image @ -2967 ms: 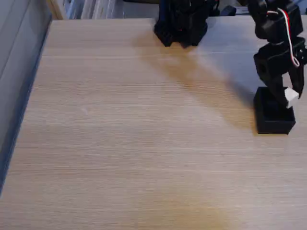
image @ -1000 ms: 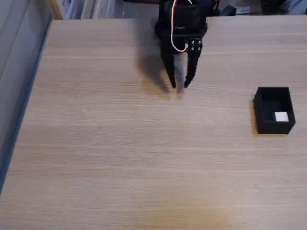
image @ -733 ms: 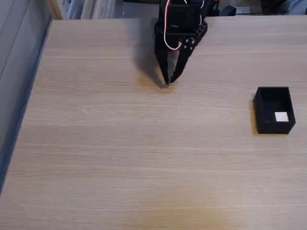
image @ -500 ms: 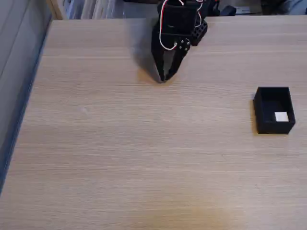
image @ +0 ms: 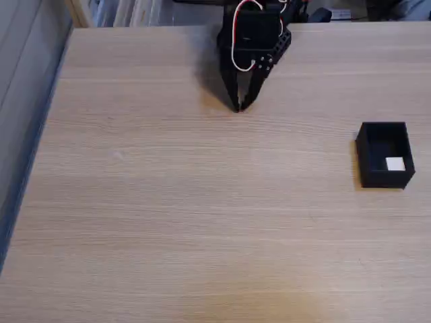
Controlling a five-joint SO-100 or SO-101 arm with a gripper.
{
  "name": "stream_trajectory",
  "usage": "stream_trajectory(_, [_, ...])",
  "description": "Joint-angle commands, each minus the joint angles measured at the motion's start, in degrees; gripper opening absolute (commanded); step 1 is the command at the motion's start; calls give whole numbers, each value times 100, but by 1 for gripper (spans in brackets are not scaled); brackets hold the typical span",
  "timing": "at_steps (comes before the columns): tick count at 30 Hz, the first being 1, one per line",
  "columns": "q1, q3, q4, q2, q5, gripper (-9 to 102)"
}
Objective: Pick a white block and place it in the black box.
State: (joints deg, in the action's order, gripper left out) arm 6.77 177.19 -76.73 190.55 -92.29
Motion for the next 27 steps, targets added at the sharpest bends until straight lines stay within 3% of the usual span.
stream_trajectory(1, [-396,79,-35,35,202,0])
stream_trajectory(6, [-861,88,-35,35,176,0])
stream_trajectory(27, [-738,88,-44,35,97,0])
